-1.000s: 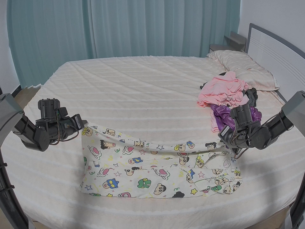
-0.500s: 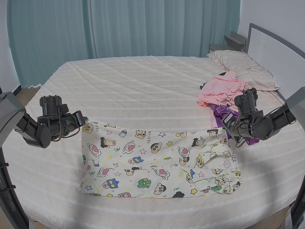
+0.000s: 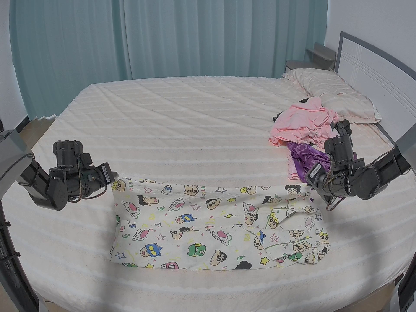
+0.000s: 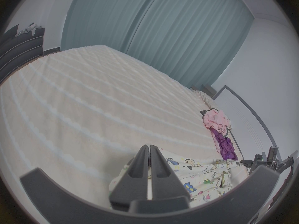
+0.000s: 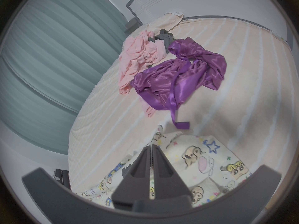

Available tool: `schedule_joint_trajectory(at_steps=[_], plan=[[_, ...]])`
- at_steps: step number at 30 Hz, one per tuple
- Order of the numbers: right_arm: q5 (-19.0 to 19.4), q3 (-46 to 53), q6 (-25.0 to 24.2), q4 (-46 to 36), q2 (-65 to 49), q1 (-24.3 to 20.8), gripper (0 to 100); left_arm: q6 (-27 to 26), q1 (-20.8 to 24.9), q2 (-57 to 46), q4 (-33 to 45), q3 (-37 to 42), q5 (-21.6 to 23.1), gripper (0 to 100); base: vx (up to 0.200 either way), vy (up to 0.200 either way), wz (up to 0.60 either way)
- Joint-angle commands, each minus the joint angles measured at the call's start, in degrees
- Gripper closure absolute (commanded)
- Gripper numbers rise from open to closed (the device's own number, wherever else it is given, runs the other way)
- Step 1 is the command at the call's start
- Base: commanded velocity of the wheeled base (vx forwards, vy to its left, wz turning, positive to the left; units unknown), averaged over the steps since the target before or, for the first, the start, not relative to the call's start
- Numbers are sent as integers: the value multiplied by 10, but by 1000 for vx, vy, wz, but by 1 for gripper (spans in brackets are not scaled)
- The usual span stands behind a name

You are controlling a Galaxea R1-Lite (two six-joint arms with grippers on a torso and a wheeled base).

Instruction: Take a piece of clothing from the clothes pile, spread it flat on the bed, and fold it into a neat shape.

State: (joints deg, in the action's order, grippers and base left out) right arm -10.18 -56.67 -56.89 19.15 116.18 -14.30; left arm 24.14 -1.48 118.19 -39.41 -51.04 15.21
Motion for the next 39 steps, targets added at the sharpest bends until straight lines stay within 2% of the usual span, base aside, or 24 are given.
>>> schedule_joint_trajectory(at_steps=[1, 5, 15, 29, 30, 32, 33, 39], plan=[[0, 36, 1, 2, -26, -4, 100, -5, -3, -12, -2, 31, 1, 100, 0, 0, 0], [0, 73, 2, 3, -32, -8, 100, -29, -5, -12, -2, 56, 1, 100, 0, 0, 0], [-1, 147, 2, 33, -27, -31, 100, -47, -5, -6, -3, 95, 1, 100, 0, 0, 0], [-3, 178, 5, 33, -24, -41, 100, -53, -2, 23, -2, 137, 1, 100, 0, 0, 0], [-3, 178, 5, 33, -24, -41, 100, -53, -2, 23, -2, 137, 1, 0, 0, 0, 0], [-3, 181, 6, 33, -22, -40, 100, -53, -2, 25, -2, 141, 1, 0, 0, 0, 0], [-3, 187, 7, 33, -19, -40, 0, -52, -2, 26, -2, 142, 1, 0, 0, 0, 0], [-3, 189, 9, 33, -34, -34, 0, -50, -21, 21, -2, 143, 1, 0, 0, 0, 0]])
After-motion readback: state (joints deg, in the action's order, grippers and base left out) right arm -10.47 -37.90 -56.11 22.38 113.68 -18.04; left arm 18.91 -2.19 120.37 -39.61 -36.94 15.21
